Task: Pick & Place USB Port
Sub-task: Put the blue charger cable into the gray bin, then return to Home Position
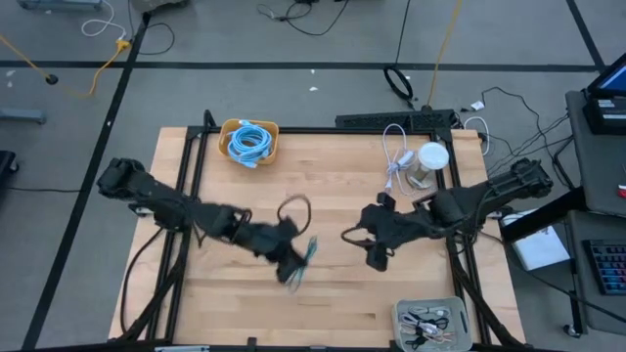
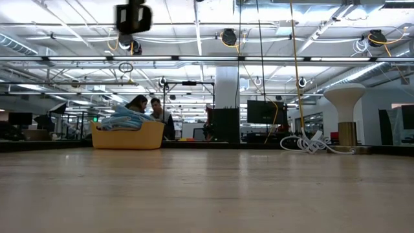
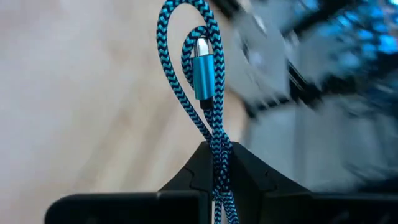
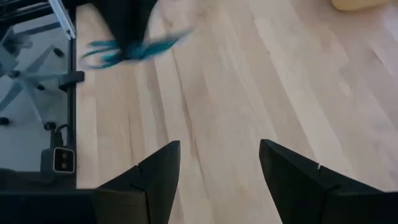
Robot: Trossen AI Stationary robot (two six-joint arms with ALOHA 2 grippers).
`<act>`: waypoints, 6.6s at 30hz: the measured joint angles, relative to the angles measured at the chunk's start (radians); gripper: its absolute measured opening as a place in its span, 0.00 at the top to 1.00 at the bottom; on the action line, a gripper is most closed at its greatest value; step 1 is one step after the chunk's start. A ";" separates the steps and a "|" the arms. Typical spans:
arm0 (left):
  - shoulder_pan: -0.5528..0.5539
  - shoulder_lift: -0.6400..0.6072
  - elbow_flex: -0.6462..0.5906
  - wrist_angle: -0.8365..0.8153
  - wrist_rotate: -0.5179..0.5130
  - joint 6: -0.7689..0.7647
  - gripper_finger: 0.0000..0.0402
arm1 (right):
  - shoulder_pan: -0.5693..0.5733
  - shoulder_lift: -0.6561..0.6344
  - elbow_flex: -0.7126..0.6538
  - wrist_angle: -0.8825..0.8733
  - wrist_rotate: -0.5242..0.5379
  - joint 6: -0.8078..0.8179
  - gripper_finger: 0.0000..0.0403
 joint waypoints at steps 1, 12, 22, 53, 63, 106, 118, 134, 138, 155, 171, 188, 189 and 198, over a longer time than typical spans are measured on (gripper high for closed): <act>0.019 -0.001 0.036 -0.041 -0.042 0.042 0.93 | 0.012 -0.010 0.000 -0.016 0.022 0.028 0.47; 0.155 0.060 0.264 -0.146 -0.290 0.306 0.93 | -0.004 -0.117 -0.285 0.845 0.189 0.129 0.47; 0.132 0.065 0.320 -0.150 -0.359 0.322 0.93 | -0.067 -0.170 -0.477 0.997 0.176 0.224 0.47; 0.140 0.065 0.336 -0.077 -0.287 0.336 0.93 | -0.191 -0.100 -0.482 1.241 -0.037 0.158 0.65; 0.140 0.064 0.336 -0.078 -0.280 0.335 0.93 | -0.191 -0.098 -0.482 1.248 -0.038 0.117 0.93; 0.122 0.061 0.335 -0.767 -0.005 0.239 0.63 | 0.475 -0.116 -0.117 -0.575 -0.272 0.178 0.96; 0.122 0.061 0.335 -0.777 0.052 0.248 0.63 | 0.678 0.142 -0.117 -0.207 -0.300 0.358 0.96; 0.091 0.061 0.335 -0.790 0.075 0.266 0.63 | 0.695 0.322 -0.118 -0.106 -0.266 0.442 0.96; 0.070 0.061 0.335 -0.790 0.069 0.250 0.63 | 0.682 0.347 -0.118 -0.124 -0.261 0.411 0.96; 0.014 0.061 0.335 -0.794 0.028 0.199 0.63 | 0.669 0.359 -0.118 -0.211 -0.229 0.455 0.70; 0.028 0.061 0.335 -0.666 -0.045 0.222 0.63 | 0.475 0.007 -0.007 -0.511 0.308 0.430 0.54; 0.060 0.061 0.335 -0.564 -0.076 0.201 0.63 | 0.132 -0.803 -0.301 -0.079 0.260 -0.321 0.96; 0.060 0.061 0.335 -0.564 -0.075 0.196 0.63 | 0.132 -0.845 -0.357 -0.081 0.250 -0.303 0.96; 0.060 0.061 0.335 -0.571 -0.030 0.124 0.63 | 0.132 -1.231 -0.851 0.173 0.135 -0.234 1.00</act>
